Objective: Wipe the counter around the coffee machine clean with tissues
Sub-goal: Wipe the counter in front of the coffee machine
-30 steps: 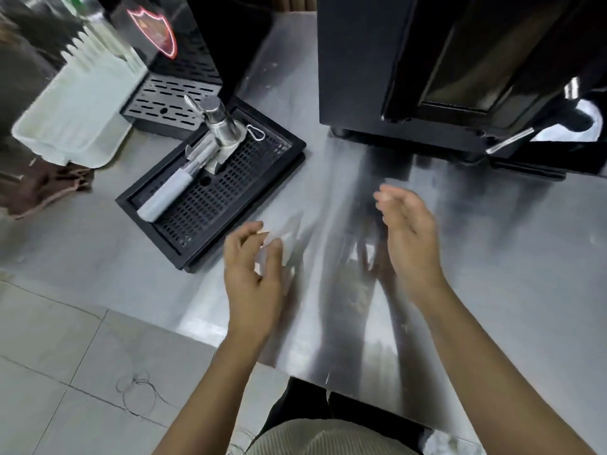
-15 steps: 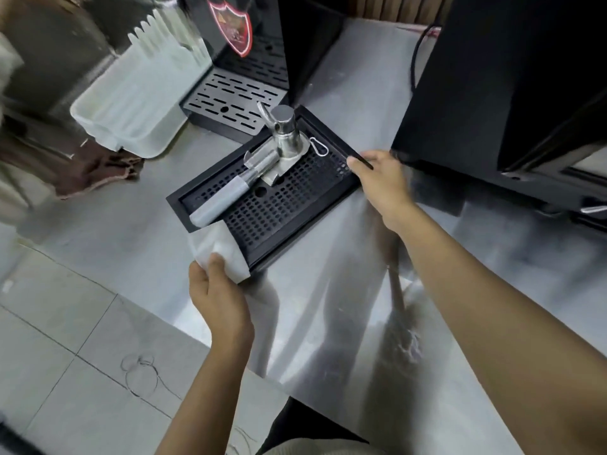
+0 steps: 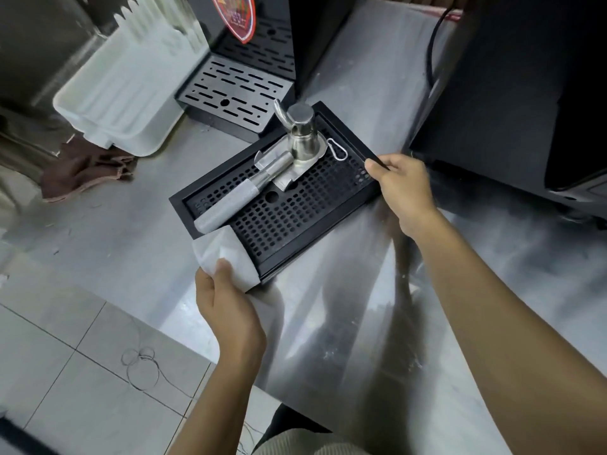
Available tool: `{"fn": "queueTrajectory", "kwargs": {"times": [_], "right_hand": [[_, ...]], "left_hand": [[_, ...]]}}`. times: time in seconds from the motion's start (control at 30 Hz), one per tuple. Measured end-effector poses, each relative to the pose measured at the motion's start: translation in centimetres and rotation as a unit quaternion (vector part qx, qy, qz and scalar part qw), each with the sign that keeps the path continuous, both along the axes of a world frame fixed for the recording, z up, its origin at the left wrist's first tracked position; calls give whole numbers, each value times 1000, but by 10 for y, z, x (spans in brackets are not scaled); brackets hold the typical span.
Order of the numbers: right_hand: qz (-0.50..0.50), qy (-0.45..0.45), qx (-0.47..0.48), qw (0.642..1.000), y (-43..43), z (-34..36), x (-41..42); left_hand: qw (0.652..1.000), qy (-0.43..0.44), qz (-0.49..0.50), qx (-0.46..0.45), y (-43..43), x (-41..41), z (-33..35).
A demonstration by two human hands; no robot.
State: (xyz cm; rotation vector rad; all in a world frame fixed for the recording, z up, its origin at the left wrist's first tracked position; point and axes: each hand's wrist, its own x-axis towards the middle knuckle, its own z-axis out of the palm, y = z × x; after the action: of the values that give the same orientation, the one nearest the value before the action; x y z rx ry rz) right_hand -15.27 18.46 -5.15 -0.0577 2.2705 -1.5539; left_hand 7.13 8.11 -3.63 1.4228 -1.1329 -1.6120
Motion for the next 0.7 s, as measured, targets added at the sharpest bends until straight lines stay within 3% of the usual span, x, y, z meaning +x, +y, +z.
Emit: {"fn": "queueTrajectory", "kwargs": {"times": [0.27, 0.7], "right_hand": [[-50, -6, -30, 998, 29, 0, 24], [-106, -41, -86, 990, 89, 9, 56]], "left_hand": [[1000, 17, 6, 22, -8, -3, 5], [997, 13, -68, 38, 3, -3, 9]]}}
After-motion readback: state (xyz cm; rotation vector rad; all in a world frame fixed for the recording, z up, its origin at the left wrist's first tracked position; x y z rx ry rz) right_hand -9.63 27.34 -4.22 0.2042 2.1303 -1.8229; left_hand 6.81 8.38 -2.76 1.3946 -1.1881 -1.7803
